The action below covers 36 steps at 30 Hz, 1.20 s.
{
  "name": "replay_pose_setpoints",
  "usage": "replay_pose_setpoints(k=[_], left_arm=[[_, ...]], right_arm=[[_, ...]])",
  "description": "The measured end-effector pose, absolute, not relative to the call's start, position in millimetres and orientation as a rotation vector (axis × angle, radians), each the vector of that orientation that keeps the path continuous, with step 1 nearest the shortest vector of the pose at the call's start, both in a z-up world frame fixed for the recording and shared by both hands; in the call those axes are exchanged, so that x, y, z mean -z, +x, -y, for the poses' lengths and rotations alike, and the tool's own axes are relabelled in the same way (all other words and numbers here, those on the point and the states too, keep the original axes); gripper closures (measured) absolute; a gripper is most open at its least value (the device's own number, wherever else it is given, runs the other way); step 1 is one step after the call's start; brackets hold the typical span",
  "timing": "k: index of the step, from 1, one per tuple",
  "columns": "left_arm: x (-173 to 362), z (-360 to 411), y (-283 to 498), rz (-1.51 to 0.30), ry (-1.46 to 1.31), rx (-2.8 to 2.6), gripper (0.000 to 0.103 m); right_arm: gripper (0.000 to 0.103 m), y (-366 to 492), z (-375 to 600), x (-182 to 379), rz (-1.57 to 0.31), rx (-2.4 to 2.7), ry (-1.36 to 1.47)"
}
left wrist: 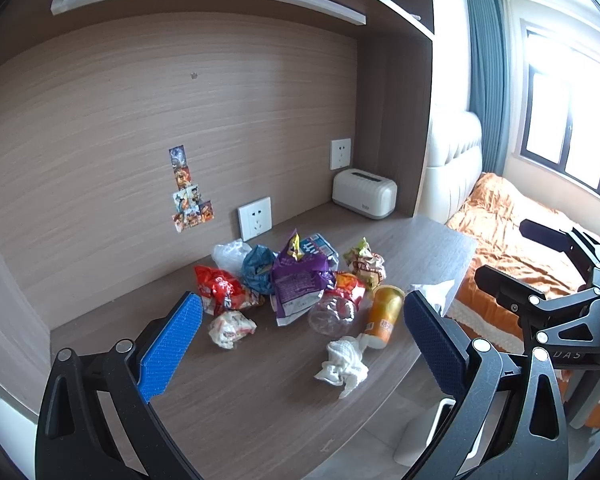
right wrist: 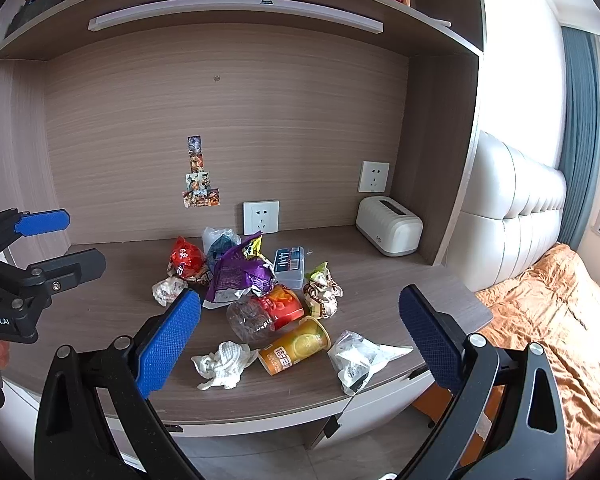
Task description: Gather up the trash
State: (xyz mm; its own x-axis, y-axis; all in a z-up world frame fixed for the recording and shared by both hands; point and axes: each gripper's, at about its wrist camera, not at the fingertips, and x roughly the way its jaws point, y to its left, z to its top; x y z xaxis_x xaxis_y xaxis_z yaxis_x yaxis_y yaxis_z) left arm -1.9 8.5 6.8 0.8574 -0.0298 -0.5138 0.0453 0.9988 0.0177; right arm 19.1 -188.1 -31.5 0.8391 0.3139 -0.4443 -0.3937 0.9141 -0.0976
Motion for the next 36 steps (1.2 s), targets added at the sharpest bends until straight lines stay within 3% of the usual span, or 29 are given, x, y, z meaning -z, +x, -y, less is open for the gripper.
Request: replay_pose_setpoints(k=[36], left_arm=[[-6.0, -10.1, -5.2, -0.543, 0.024, 0.040, 0.005]], right_arm=[[0.004, 20.5, 183.9, 32.0, -0.451, -0.382, -0.200]])
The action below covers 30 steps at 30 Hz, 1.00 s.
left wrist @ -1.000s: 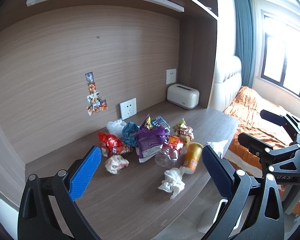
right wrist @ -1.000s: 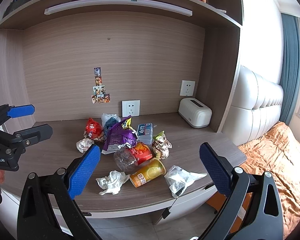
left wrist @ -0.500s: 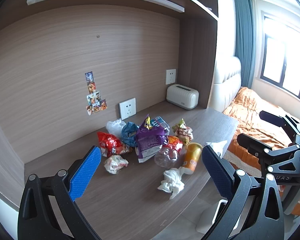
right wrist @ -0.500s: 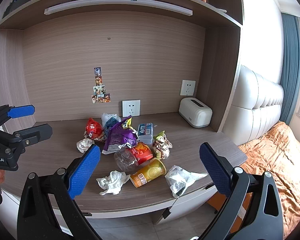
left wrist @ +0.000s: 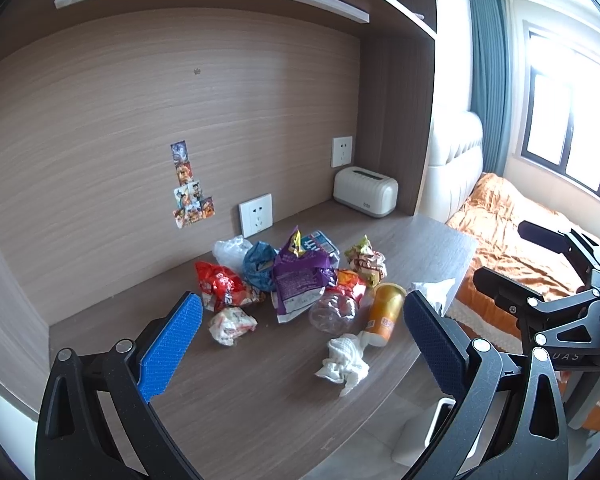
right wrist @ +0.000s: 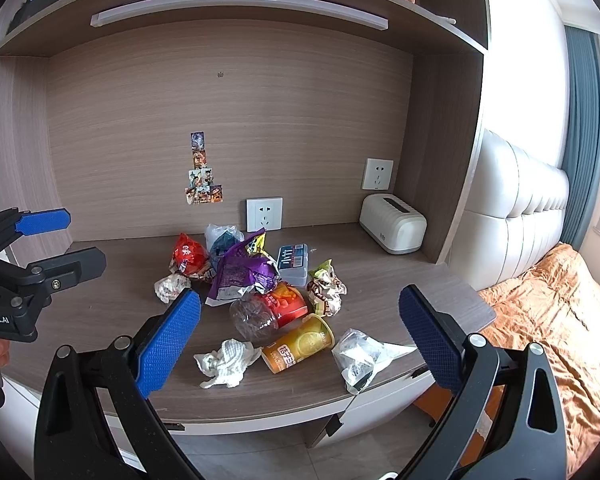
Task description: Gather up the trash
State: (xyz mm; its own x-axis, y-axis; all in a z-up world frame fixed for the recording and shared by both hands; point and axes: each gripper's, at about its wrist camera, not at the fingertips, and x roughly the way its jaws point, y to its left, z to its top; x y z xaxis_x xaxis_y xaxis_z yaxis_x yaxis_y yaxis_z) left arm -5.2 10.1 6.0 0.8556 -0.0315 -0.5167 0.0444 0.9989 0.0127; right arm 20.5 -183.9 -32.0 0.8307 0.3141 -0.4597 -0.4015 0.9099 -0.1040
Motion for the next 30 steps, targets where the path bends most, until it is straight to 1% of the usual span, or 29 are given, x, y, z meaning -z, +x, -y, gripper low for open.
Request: replay_pose_setpoints(k=[30], left_arm=[[-2.1, -11.5, -2.0, -0.549, 0.017, 0.038, 0.005]], right_arm=[[0.004, 24.9, 184.9, 34.3, -0.464, -0.388, -0.200]])
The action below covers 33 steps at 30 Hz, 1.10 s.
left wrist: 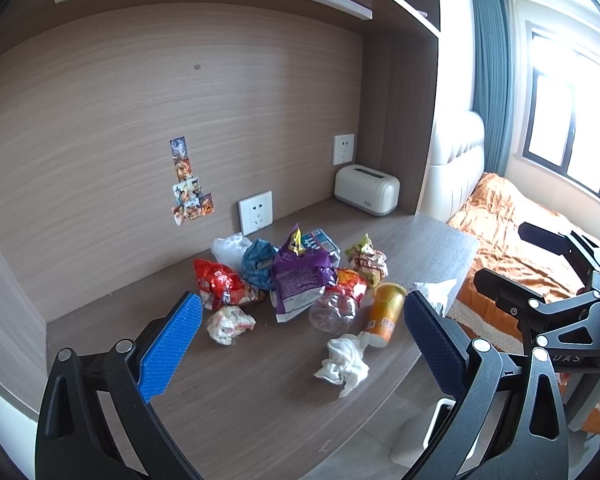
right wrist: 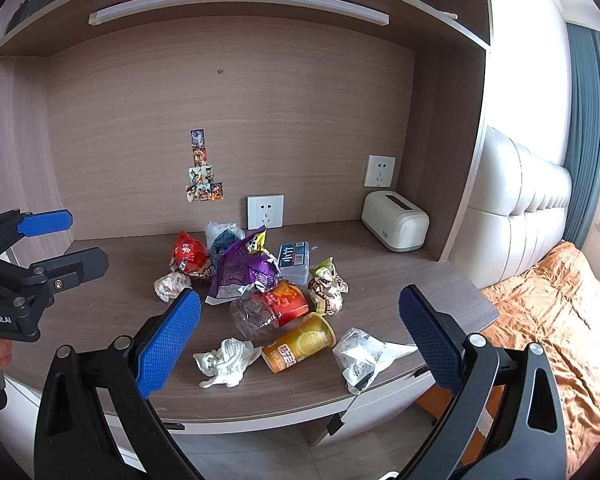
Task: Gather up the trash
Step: 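Grasp the white tissue with the left tool while the right tool grasps the clear plastic bag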
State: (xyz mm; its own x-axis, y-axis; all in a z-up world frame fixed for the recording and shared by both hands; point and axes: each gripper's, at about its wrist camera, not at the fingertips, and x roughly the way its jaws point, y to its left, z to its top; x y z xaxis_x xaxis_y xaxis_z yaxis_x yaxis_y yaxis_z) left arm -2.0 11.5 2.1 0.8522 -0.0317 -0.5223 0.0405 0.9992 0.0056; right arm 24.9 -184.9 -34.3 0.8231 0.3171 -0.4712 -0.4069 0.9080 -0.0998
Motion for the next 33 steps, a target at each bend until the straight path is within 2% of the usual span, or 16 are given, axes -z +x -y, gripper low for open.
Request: replay_pose_setpoints(k=[8, 24, 26, 28, 30, 32, 33], left_arm=[[35, -7, 24, -0.589, 0.029, 0.049, 0.005], [160, 31, 105, -0.816, 0.059, 0.206, 0.007], [172, 33, 114, -0.841, 0.058, 0.204, 0.018], [181, 32, 121, -0.869, 0.026, 0.228, 0.038], [191, 31, 126, -0.901, 0.007, 0.228, 0.047], [192, 34, 125, -0.882, 0.033, 0.218, 0.052], [193, 36, 125, -0.880, 0.047, 0.218, 0.059]], right_arm=[[0.004, 44, 192, 58, -0.516, -0.366, -0.186], [0.004, 138, 230, 178, -0.716, -0.145, -0.229], [0.004, 146, 233, 187, -0.728, -0.151, -0.217], [0.004, 152, 233, 193, -0.737, -0.160, -0.211], [0.005, 155, 233, 198, -0.734, -0.183, -0.199], [0.027, 156, 232, 202, -0.743, -0.213, -0.185], [0.040, 156, 233, 203, -0.744, -0.225, -0.176]])
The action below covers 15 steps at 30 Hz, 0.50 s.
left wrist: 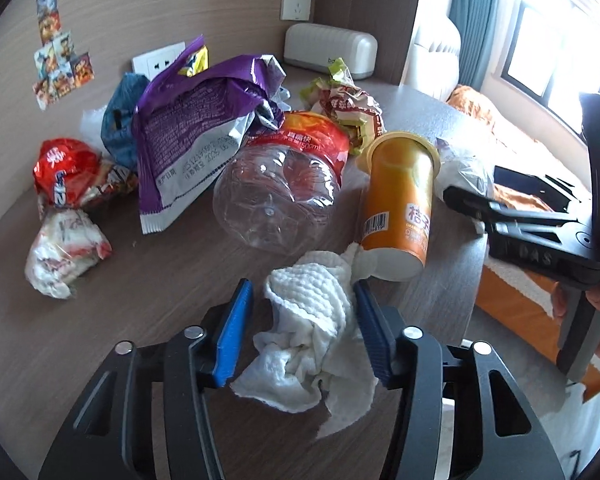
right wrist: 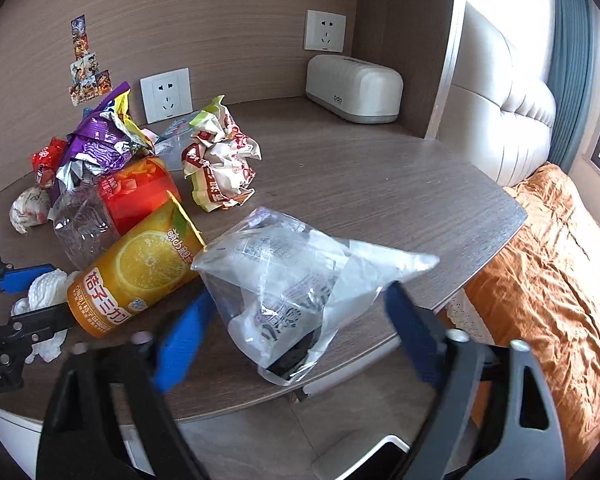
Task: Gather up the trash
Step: 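Grasp the white tissue with the left tool while the right tool grasps the clear plastic bag, then carry tissue and bag over the white bin and open both tools to drop them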
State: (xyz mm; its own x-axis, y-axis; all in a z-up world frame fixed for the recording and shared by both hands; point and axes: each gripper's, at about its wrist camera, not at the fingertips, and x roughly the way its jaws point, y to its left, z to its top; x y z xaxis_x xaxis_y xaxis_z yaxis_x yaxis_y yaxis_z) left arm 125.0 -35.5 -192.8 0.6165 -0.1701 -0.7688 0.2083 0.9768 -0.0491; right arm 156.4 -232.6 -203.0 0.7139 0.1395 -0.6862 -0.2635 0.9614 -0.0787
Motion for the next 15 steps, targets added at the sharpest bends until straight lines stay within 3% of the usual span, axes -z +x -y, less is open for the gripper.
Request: replay_pose_setpoints(k=[1, 4, 5, 6, 15], left_arm=[[193, 38, 124, -0.875, 0.062, 0.220, 0.066], [193, 42, 120, -0.862, 0.079, 0.213, 0.072], [193, 42, 119, -0.860, 0.074, 0.210, 0.073], [191, 42, 119, -0.860, 0.066, 0.208, 0.074], [167, 31, 96, -0.834, 0.059, 0.172, 0.075]], right_arm=[[0.047, 157, 233, 204, -0.747, -0.224, -0.175], [0.057, 156, 236, 198, -0.735, -0.237, -0.154], [0.067, 156, 238, 196, -0.734, -0.238, -0.143], [0.070, 156, 240, 194, -0.729, -0.230, -0.139], [0.070, 133, 258, 163, -0.663, -0.224, -0.100]])
